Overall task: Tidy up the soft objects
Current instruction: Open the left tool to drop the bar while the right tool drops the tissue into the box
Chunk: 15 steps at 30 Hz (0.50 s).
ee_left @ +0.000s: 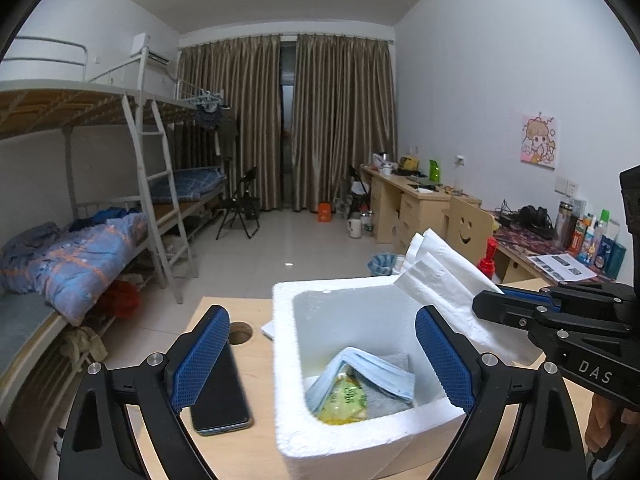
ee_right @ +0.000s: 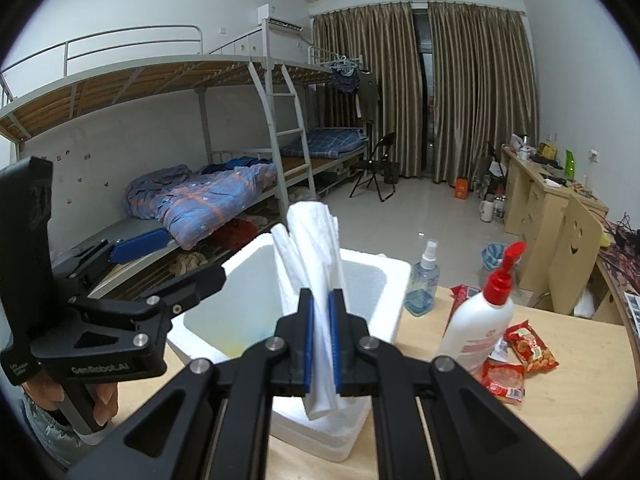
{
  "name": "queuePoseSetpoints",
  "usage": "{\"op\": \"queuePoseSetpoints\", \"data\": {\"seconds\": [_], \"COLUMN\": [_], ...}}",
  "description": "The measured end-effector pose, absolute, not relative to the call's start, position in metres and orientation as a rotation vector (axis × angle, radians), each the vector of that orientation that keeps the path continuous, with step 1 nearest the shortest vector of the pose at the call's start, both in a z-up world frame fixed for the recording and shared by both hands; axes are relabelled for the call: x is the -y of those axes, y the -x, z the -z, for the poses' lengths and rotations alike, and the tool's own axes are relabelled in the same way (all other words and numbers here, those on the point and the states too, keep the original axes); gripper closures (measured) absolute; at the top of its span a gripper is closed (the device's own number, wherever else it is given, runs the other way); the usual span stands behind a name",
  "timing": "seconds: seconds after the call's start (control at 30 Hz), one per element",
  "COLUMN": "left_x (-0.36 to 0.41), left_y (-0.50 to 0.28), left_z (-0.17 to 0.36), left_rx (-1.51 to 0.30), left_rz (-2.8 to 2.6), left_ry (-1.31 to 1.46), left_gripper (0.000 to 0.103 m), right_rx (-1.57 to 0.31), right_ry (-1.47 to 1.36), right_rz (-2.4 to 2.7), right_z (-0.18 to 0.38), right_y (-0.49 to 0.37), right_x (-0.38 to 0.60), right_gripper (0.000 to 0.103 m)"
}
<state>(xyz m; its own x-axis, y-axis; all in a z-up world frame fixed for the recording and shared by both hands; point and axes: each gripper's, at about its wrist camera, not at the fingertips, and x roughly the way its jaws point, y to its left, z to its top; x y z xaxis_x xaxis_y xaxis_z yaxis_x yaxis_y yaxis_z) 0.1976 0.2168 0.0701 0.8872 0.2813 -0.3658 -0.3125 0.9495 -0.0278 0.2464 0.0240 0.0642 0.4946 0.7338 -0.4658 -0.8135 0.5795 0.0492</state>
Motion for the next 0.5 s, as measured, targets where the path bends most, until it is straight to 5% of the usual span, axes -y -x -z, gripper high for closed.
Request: {"op": "queuePoseSetpoints", "data": {"seconds": [0.5], "left_x": [-0.243], "left_y": [-0.17], "left_z": [-0.074], "left_rx": [-0.344], "left_rz": [-0.363], "left_ry": [0.112], "left_gripper": [0.008], "right_rx": [-0.516], "right_ry": [0.202], "right_rz": [-0.944], "right_z": [-0.056], "right_y": [-0.257], "right_x": [-0.058], "right_gripper": [0.092]}}
